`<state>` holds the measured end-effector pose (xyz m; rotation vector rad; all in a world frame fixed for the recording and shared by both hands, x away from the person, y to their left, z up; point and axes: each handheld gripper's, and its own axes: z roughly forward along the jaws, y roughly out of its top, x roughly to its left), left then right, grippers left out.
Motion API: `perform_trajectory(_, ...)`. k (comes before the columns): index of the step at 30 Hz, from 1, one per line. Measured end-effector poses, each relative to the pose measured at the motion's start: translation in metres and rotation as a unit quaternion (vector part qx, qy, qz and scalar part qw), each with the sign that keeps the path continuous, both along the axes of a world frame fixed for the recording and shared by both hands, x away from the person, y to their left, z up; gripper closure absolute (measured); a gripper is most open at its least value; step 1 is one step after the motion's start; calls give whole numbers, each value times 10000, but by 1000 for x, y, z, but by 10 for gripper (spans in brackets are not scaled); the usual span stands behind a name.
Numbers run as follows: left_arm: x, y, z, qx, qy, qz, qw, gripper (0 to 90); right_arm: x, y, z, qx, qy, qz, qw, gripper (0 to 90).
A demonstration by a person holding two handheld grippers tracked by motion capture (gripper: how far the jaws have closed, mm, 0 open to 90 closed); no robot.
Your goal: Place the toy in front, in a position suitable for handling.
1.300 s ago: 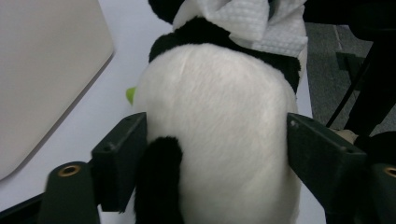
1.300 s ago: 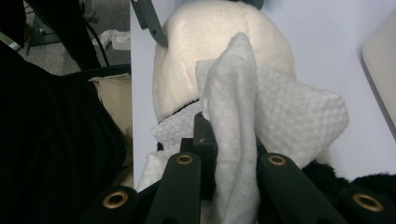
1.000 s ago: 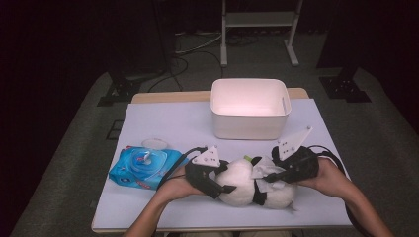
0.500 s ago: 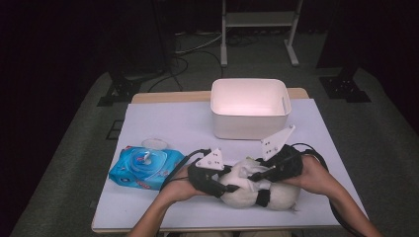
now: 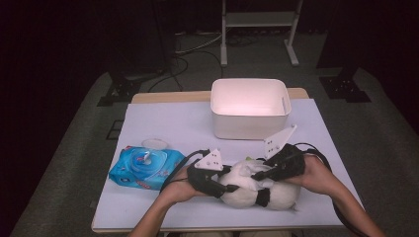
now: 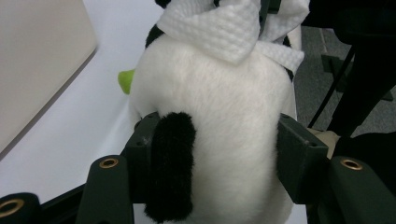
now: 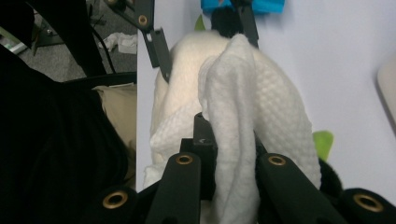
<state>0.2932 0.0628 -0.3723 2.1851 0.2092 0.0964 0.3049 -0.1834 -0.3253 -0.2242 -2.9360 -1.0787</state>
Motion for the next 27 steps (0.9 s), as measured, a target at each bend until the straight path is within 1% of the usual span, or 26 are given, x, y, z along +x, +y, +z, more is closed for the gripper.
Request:
perform_trajectory(2, -1, -1, 2, 26, -33, -25, 10000, 407, 1, 3, 3, 140, 44, 33, 9999, 823)
perform_trajectory(3, -1, -2, 2, 48, -68, -42, 10000, 407, 0, 7, 5, 153, 11, 78, 9999, 823)
perform_trajectory(4, -1, -3, 3, 25, -78, -39, 10000, 407, 1, 11, 8, 138, -38, 137, 9998, 823)
perform_trajectory(5, -1, -3, 3, 19, -90, -48, 9999, 407, 1, 15, 10, 165, -39, 170, 9997, 823)
perform_trajectory(7, -1, -4, 3, -60, -97, -5, 9999, 406, 2, 21, 14, 165, -67, 201, 9996, 823)
perform_trajectory(8, -1, -4, 3, -131, -38, -17, 9999, 406, 3, 23, 15, 198, -88, 217, 9995, 823)
perform_trajectory(9, -1, -4, 2, -138, -45, -17, 9999, 406, 5, 27, 16, 241, -69, 218, 9994, 822)
perform_trajectory(11, -1, -3, 2, -94, -91, -11, 9999, 406, 7, 32, 16, 204, -71, 240, 9995, 822)
perform_trajectory(13, -1, -2, 1, -83, -96, -8, 9999, 408, 8, 33, 14, 155, -86, 243, 9995, 822)
perform_trajectory(14, -1, -1, 0, -76, -101, -5, 9999, 408, 8, 31, 14, 135, -104, 239, 9996, 822)
perform_trajectory(16, -1, 0, -1, -99, -74, 17, 9999, 409, 8, 25, 14, 28, -154, 133, 9998, 822)
perform_trajectory(19, -1, 1, -2, -132, -72, 21, 9999, 410, 8, 14, 12, -130, -163, 18, 9998, 821)
perform_trajectory(21, -1, 2, -2, -128, -109, 36, 9999, 411, 6, 4, 10, -303, -189, -101, 9993, 820)
perform_trajectory(22, -1, 3, -2, -71, -163, 39, 9998, 412, 5, -1, 10, -366, -205, -157, 9990, 820)
perform_trajectory(23, -1, 3, -1, -26, -202, 36, 9998, 412, 3, -6, 10, -372, -213, -189, 9989, 820)
perform_trajectory(26, -1, 5, -1, 87, -293, 96, 9995, 417, 0, -25, 14, -259, -266, -370, 9986, 820)
perform_trajectory(27, -1, 7, -1, 72, -282, 108, 9995, 419, -2, -37, 16, -190, -259, -500, 9982, 820)
